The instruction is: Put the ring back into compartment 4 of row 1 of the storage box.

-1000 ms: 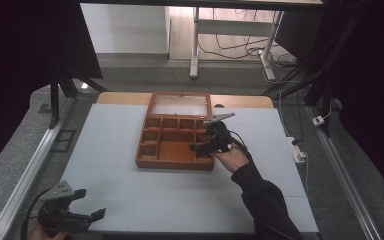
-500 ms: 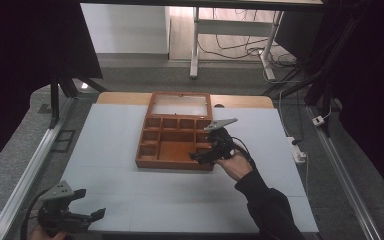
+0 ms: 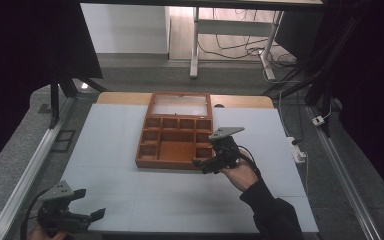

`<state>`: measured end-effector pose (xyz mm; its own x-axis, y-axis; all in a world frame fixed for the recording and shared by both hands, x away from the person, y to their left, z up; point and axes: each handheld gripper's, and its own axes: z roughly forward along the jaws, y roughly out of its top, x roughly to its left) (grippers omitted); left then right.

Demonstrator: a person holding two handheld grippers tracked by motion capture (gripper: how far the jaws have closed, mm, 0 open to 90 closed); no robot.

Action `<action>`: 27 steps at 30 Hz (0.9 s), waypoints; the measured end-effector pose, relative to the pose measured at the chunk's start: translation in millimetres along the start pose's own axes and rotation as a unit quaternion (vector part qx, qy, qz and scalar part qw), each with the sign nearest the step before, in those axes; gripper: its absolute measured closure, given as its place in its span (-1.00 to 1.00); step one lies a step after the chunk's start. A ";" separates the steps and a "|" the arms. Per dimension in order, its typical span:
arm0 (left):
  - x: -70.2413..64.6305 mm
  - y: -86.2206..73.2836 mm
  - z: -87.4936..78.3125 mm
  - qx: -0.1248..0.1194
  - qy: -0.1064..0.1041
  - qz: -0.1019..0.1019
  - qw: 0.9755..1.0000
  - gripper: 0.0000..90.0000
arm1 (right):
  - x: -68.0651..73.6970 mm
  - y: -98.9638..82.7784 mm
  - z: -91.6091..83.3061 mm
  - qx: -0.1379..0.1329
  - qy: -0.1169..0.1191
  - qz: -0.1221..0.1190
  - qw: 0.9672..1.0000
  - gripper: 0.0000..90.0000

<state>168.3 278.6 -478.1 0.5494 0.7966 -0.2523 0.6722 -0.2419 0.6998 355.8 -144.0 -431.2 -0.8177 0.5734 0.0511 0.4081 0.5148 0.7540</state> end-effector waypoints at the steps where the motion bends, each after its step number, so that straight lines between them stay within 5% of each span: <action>1: 0.0 0.0 0.0 0.000 0.000 0.000 1.000 -0.98 | 0.0 0.0 0.0 0.000 0.000 0.000 1.000 -1.00; 27: -1.5 -0.1 -0.1 -0.001 0.000 0.005 1.000 -0.97 | 12.5 -44.7 -40.6 0.001 -0.010 0.010 1.000 -1.00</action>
<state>167.4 277.4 -477.7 0.5558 0.7944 -0.2451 0.6657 -0.2487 0.7036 310.9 -185.7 -437.7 -0.8005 0.5970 0.0527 0.4258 0.5047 0.7510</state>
